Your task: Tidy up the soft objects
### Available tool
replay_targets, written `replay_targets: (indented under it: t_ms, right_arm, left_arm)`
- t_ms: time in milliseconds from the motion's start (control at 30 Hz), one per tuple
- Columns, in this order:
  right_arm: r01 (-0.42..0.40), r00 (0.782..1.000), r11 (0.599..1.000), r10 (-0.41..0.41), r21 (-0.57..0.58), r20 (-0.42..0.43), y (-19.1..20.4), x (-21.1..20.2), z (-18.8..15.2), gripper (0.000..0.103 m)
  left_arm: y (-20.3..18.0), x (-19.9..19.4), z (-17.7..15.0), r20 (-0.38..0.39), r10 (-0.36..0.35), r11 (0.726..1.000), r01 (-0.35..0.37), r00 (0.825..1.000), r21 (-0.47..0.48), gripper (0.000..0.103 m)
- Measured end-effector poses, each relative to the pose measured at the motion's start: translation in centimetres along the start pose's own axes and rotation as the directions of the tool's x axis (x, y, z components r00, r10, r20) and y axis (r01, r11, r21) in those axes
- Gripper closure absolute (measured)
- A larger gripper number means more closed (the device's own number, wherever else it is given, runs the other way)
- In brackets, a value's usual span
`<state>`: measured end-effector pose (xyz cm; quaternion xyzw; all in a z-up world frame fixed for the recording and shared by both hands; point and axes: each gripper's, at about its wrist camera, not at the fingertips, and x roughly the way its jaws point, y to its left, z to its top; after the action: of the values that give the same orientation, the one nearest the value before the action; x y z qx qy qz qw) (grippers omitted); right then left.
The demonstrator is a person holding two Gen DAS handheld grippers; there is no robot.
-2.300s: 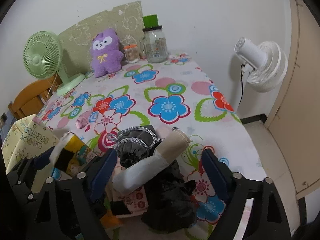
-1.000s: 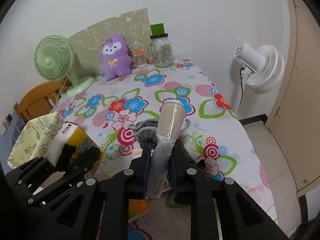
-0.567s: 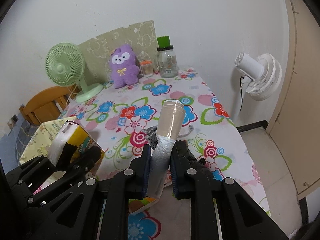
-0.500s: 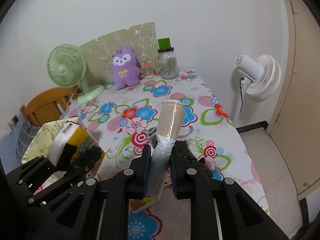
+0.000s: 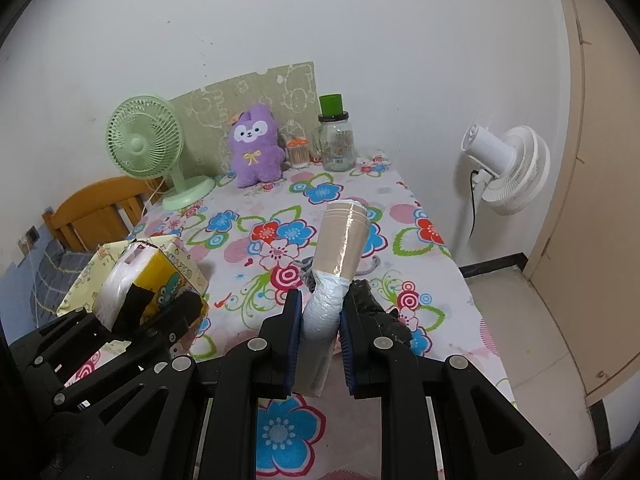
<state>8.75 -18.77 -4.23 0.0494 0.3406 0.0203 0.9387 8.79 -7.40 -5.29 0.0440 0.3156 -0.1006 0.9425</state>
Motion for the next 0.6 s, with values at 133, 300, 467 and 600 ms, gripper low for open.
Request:
replay_targets:
  t_ms: [133,300,467,600]
  right_arm:
    - [-0.007,1.0,1.0,0.007,0.001,0.01,0.2,-0.8,0.0,0.082]
    - [-0.014,1.0,1.0,0.014,-0.007,0.024,0.7,-1.8,0.0,0.082]
    - [-0.02,0.999,1.0,0.02,-0.016,0.03,1.2,-2.4,0.0,0.082]
    - [-0.028,0.999,0.999,0.029,-0.027,0.037,2.0,-2.8,0.3,0.082]
  left_arm:
    - [0.0,-0.9,0.1,0.01,0.008,1.0,-0.008,1.0,0.002,0.082]
    - [0.2,-2.0,0.1,0.025,0.012,1.0,-0.012,1.0,0.0,0.082]
    - [0.5,-2.7,0.1,0.03,0.01,1.0,-0.01,0.999,-0.003,0.082]
    - [1.1,-3.3,0.2,0.037,0.008,1.0,-0.008,0.999,-0.011,0.082]
